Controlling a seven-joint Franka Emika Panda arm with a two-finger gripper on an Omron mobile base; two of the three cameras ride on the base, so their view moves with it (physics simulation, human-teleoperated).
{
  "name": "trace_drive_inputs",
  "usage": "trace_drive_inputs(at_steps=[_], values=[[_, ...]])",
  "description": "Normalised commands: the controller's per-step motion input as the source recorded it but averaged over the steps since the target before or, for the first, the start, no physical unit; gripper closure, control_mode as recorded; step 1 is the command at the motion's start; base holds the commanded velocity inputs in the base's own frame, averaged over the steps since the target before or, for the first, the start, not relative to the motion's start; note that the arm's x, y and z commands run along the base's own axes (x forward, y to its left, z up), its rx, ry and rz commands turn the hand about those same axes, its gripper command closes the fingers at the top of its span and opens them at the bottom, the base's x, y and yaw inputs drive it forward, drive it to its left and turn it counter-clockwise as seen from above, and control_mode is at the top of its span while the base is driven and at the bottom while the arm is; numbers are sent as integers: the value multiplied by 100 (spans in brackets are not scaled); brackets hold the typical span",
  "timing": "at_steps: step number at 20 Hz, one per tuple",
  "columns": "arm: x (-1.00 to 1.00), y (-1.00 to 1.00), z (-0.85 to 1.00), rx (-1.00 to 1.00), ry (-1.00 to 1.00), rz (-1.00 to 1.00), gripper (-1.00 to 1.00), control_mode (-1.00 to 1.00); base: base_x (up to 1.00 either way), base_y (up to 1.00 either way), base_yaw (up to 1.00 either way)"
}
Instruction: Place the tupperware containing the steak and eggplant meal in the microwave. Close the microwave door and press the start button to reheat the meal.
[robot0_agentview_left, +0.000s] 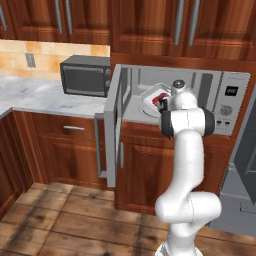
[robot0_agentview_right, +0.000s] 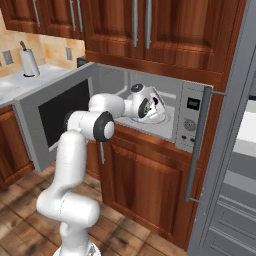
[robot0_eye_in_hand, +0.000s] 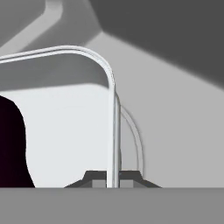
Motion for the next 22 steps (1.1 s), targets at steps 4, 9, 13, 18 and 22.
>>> trace_drive_inputs(at_steps=[4,9,13,18,22], values=[[44,0,-34,0,0,0,-100,-100,0,0,0],[19,0,-36,0,-1,0,-100,-100,0,0,0],[-8,0,-3,0,-8,0,-100,-100,0,0,0],[-63,9,19,-3,-12,0,-100,-100,0,0,0],[-100,39,15,-11,-1,10,-100,-100,0,0,0]])
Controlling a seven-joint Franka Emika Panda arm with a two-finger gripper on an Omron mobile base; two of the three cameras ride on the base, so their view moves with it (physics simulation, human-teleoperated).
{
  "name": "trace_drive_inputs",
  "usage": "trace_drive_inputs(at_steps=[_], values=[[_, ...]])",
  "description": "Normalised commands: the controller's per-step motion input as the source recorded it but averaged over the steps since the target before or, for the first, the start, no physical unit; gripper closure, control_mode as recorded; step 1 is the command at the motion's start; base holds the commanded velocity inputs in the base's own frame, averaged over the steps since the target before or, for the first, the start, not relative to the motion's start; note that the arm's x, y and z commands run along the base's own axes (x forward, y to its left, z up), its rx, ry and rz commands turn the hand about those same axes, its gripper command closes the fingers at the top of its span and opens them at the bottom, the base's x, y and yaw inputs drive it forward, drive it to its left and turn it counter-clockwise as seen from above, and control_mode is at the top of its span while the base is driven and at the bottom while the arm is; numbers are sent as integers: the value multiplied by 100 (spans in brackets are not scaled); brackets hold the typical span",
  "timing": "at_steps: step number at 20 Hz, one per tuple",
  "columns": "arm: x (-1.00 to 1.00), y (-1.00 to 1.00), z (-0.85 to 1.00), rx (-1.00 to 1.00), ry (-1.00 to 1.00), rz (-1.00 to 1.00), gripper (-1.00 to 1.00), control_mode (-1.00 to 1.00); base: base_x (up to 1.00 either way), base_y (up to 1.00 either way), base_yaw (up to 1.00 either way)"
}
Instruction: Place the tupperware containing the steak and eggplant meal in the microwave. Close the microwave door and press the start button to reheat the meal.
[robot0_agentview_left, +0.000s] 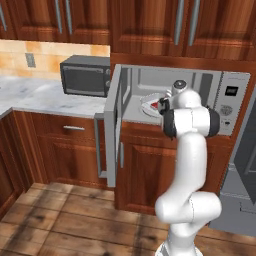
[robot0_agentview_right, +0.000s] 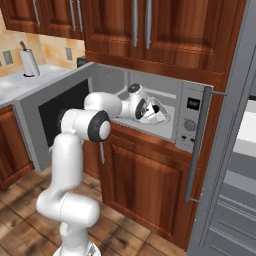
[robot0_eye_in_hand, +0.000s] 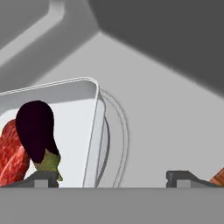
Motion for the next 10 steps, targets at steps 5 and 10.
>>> trace_drive_inputs(at_steps=[5,10], values=[[-100,48,31,-17,0,16,-100,-100,0,0,0],[-100,34,64,-18,0,26,-100,-100,0,0,0]])
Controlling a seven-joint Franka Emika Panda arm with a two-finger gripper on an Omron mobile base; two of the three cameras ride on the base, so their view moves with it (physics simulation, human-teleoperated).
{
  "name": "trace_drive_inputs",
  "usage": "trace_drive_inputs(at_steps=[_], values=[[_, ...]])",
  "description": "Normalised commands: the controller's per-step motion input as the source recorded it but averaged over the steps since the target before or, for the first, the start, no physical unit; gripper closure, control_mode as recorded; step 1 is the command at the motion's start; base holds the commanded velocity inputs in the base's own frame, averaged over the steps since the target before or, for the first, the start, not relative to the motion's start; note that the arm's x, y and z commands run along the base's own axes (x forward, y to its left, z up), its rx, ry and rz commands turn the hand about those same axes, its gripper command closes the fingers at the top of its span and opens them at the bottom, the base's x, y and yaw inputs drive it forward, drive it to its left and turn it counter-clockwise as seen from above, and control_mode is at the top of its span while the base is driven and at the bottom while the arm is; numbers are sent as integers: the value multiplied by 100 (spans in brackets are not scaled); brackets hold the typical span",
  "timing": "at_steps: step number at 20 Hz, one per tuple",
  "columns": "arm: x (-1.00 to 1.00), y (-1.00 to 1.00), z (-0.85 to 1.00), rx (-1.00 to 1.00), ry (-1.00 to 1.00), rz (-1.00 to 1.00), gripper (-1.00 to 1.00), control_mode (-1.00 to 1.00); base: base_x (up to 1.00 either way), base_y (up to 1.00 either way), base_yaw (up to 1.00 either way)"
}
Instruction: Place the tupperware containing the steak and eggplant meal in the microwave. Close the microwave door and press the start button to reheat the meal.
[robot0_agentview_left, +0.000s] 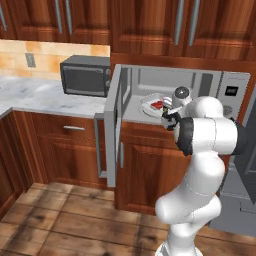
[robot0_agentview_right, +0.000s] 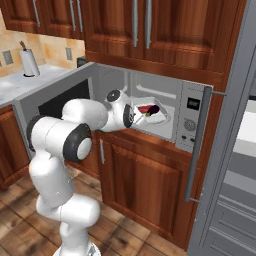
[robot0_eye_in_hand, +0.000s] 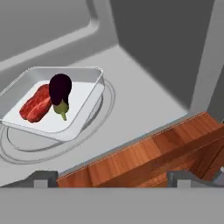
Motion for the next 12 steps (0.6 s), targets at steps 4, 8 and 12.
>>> trace_drive_inputs(at_steps=[4,8,12], values=[[-100,24,76,-27,0,31,-100,-100,0,0,0],[-100,22,75,-35,0,38,-100,-100,0,0,0],[-100,23,63,-36,0,43,-100,-100,0,0,0]])
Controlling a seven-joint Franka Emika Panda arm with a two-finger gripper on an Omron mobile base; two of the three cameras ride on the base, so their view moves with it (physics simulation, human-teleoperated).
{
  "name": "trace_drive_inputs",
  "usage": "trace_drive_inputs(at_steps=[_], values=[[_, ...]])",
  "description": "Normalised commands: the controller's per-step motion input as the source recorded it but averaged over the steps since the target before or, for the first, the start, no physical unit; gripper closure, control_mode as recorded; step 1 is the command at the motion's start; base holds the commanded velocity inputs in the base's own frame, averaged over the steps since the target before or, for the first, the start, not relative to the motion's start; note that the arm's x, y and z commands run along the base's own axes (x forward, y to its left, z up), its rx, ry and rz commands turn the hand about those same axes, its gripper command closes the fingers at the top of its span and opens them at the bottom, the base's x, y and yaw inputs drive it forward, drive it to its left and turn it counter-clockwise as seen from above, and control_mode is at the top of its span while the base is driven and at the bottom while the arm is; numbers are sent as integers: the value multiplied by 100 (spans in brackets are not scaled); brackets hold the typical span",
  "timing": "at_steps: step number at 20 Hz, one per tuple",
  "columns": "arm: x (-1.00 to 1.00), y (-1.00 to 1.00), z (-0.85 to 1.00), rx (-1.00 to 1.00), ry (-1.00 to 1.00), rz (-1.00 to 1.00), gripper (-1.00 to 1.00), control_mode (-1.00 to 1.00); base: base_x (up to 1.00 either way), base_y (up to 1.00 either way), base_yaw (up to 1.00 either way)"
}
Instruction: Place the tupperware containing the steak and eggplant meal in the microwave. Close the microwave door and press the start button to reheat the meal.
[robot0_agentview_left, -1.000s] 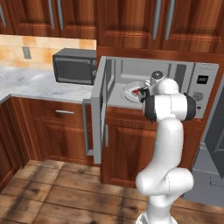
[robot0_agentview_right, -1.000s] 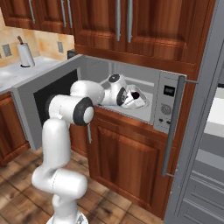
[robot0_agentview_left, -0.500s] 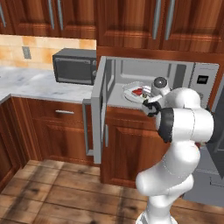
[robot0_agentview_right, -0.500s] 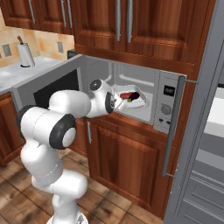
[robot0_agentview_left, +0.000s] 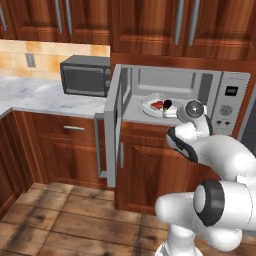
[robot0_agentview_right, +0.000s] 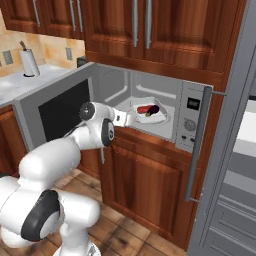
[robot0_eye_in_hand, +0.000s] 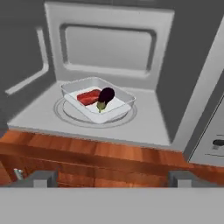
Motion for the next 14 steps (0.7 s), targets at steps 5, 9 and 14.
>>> trace_drive_inputs(at_steps=[5,9,14], values=[[-100,39,72,-37,3,44,-100,-100,0,0,0],[-100,46,83,-30,10,42,-100,-100,0,0,0],[-100,58,82,-18,14,37,-100,-100,0,0,0]])
